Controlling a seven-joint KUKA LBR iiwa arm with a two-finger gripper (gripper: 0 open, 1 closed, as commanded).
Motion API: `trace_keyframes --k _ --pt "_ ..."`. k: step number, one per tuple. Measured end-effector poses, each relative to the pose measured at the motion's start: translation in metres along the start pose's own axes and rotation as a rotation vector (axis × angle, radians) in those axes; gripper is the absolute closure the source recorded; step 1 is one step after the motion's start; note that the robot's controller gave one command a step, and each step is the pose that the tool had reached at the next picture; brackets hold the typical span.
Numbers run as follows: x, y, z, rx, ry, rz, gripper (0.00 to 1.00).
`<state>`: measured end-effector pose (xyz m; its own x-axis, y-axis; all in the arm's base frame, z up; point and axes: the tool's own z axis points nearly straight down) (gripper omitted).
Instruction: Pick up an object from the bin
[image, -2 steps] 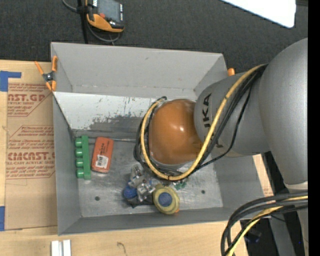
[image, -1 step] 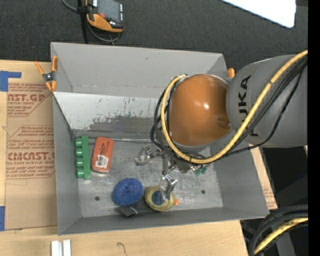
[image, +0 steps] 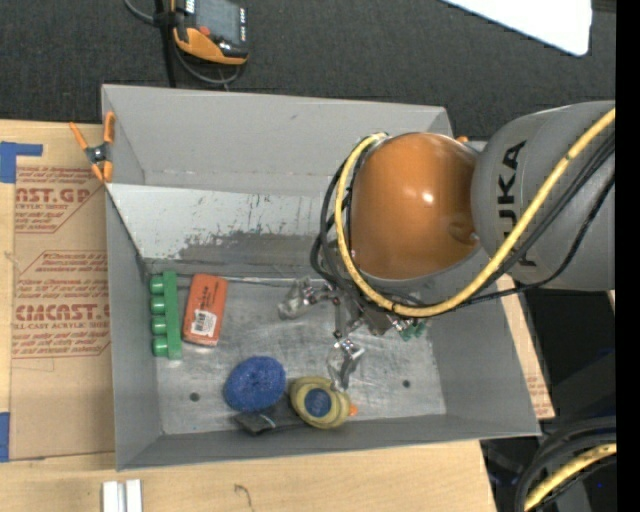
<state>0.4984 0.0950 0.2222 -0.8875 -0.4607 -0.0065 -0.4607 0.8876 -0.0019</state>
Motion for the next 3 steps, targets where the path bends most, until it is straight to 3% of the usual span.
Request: trace_keyframes --k 1,2,3 --pt "-0.002 0.013 0.043 -0.001 -0.001 -0.074 0.00" --pt "0.004 0.018 0.104 -0.002 0.001 -0.010 0.00" --pt "-0.006 0.028 0.143 0.000 -0.012 0.038 1.00"
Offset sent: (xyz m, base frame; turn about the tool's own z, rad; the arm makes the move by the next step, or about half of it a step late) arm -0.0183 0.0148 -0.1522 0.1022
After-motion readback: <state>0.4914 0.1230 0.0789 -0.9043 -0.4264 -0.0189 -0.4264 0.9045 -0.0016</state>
